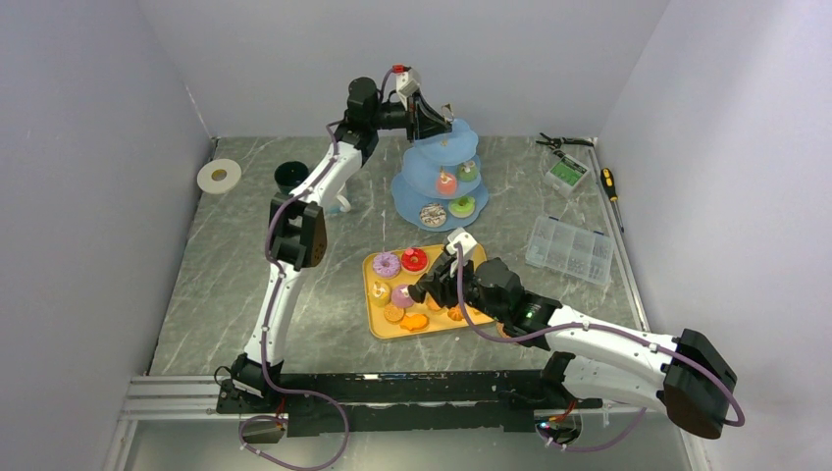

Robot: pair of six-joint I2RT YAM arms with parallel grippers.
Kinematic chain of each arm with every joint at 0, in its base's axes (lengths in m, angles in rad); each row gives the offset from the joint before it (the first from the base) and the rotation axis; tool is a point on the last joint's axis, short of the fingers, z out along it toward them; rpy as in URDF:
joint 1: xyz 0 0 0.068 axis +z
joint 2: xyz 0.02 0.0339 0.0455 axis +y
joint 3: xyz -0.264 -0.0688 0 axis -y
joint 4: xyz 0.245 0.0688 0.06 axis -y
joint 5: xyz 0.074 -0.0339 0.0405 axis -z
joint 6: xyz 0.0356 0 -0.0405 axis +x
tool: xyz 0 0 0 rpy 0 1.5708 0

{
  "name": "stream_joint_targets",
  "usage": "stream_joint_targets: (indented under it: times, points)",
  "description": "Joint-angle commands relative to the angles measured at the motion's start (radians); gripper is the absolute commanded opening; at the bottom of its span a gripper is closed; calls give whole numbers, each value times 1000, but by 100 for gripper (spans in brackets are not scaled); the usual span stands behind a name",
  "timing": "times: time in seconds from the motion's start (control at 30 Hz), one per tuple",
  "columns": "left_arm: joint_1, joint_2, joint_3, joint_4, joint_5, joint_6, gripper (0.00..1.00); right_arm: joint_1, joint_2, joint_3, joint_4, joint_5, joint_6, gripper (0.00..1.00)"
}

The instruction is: Serve the afternoon tea

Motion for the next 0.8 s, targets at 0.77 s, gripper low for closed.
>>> stream_joint_targets:
  times: [0.77]
  points:
    - [-55,-409,-524,230,-466,174,3,-5,-87,34,-29,103,-48,37]
